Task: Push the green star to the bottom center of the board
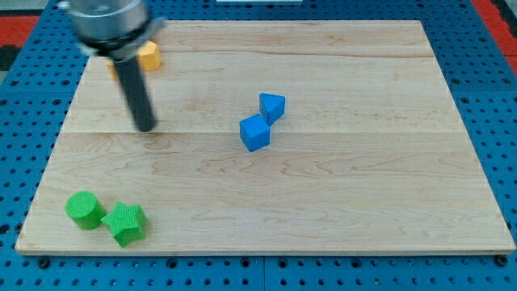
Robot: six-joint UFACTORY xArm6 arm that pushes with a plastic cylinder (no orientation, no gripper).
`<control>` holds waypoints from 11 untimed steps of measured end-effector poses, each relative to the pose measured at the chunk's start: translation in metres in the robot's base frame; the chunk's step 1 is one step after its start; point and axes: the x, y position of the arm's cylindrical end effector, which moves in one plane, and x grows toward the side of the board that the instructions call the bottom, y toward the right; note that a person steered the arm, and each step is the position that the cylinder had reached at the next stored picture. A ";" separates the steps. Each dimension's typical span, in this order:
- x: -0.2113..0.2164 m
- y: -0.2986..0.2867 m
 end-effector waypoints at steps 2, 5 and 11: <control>0.097 -0.108; 0.154 -0.007; 0.132 0.168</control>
